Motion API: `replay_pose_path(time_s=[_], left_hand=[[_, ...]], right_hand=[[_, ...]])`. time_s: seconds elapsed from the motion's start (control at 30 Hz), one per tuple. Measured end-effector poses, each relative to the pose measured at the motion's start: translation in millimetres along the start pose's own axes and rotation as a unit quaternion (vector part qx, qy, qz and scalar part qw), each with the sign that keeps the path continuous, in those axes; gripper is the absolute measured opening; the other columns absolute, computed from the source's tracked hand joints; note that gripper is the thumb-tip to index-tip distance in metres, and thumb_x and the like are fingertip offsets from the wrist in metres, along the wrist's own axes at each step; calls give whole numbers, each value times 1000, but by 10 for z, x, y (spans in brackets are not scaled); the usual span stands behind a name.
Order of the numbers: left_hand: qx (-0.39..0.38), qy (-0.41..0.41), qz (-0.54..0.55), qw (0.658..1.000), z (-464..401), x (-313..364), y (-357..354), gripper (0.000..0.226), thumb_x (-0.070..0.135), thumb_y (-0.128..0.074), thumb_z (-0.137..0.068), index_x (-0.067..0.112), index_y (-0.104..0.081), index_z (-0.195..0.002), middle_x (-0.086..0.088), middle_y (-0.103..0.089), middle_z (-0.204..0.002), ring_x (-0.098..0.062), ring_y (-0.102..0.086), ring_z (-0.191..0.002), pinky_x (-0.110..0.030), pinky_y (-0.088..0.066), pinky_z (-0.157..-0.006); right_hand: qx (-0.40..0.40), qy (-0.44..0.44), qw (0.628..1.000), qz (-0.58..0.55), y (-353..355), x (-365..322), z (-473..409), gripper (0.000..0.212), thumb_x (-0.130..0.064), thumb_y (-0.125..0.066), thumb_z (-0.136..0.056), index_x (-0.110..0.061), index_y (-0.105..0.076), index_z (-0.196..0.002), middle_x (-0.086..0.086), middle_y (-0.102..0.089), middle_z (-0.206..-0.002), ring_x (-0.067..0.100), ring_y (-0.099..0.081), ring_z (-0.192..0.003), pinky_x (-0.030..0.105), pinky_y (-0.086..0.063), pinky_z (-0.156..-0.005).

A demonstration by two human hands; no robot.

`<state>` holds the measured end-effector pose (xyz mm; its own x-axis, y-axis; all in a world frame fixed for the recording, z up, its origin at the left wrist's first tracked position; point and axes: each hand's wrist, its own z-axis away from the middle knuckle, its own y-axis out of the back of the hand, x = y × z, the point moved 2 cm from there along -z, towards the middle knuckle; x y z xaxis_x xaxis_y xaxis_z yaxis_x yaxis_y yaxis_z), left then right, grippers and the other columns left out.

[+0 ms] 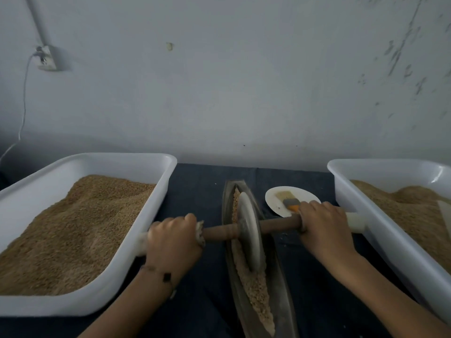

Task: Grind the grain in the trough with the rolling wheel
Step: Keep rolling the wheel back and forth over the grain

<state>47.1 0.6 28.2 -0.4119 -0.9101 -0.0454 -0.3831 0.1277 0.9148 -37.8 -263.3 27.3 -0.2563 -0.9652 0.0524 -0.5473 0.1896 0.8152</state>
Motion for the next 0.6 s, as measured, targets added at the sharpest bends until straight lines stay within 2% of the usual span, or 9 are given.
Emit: replay_pose_path(time_s=[0.07,0.17,0.33,0.43,0.6], left_hand=[[2,6,-16,1000,-226,5,-57,16,36,-46,-88,27,-40,-77,10,-55,-76,-12,-55,-71,-26,-33,-60],[-10,13,-28,999,-524,20,-114,14,35,-49,-88,26,-43,-80,9,-58,-78,-12,-55,-70,-26,-33,-60],[-27,33,-19,999,-704,19,-174,12,33,-48,-90,25,-46,-82,6,-61,-82,-15,-58,-75,-28,-34,-64],[-17,37,-5,999,-594,-3,-191,11,32,-49,-90,24,-48,-83,7,-55,-75,-15,-54,-70,-28,-33,-64],[0,-7,12,1000,-230,-33,-123,19,35,-50,-89,24,-40,-76,10,-45,-70,-11,-42,-64,-26,-30,-62]], right_hand=[[-3,-8,1000,4,-114,7,-155,24,-15,-82,-64,-16,-61,-76,2,-61,-69,27,-58,-65,37,-41,-59],[-37,-43,998,11,-246,15,-395,13,-22,-69,-78,-19,-56,-81,0,-62,-81,24,-57,-78,34,-34,-66],[-49,-59,997,30,-287,-25,-592,14,-19,-65,-79,-20,-52,-83,-1,-60,-85,23,-56,-83,32,-29,-67],[-33,-50,997,39,-209,-52,-525,15,-16,-67,-78,-19,-53,-83,-1,-59,-83,23,-55,-81,32,-29,-68],[-18,-7,1000,18,80,-62,-124,19,-18,-75,-75,-16,-62,-88,2,-63,-84,24,-58,-81,37,-43,-73]])
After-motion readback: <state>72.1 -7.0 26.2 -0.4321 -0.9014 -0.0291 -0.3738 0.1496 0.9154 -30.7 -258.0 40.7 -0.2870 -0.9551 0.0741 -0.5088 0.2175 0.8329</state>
